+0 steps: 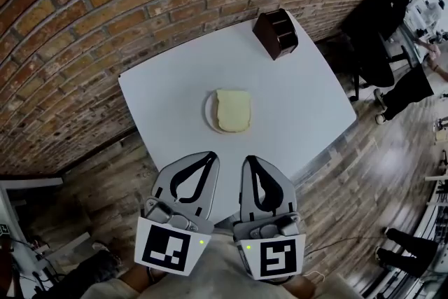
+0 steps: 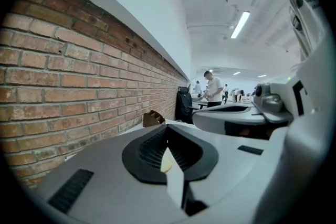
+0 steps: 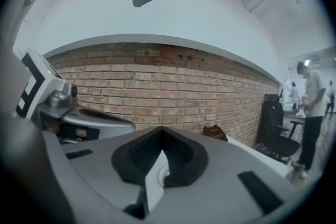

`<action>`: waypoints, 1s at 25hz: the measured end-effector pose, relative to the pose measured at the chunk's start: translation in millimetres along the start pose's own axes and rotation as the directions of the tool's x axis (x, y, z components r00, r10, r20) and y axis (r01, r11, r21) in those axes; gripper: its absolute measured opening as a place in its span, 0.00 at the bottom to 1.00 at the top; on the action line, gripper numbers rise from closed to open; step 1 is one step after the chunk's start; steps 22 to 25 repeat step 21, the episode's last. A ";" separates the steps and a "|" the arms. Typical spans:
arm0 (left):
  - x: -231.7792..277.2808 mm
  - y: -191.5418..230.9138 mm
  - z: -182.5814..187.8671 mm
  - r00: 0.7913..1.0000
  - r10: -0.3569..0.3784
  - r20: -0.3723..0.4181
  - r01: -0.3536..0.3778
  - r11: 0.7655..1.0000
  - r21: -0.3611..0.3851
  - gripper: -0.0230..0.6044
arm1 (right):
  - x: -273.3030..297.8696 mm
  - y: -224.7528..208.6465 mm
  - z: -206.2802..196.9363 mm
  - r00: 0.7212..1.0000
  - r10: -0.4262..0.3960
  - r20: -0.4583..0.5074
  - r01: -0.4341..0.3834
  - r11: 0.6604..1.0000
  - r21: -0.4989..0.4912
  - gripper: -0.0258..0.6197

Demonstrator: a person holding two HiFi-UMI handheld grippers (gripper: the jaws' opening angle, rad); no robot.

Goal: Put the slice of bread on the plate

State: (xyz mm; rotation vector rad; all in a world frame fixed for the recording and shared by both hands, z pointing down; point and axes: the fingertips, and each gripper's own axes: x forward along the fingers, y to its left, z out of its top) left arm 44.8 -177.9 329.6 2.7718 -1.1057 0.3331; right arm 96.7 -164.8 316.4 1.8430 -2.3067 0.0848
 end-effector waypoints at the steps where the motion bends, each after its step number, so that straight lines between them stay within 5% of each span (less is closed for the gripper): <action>1: -1.6 -1.3 0.5 1.000 -0.005 0.003 0.005 1.000 0.001 0.05 | -1.1 0.9 -0.5 1.000 -0.005 0.000 0.005 1.000 0.001 0.05; 25: -50.5 -10.2 -15.4 0.997 -0.072 0.031 0.071 0.997 0.030 0.05 | -32.0 43.5 -15.8 0.998 -0.061 -0.014 0.061 0.998 -0.001 0.05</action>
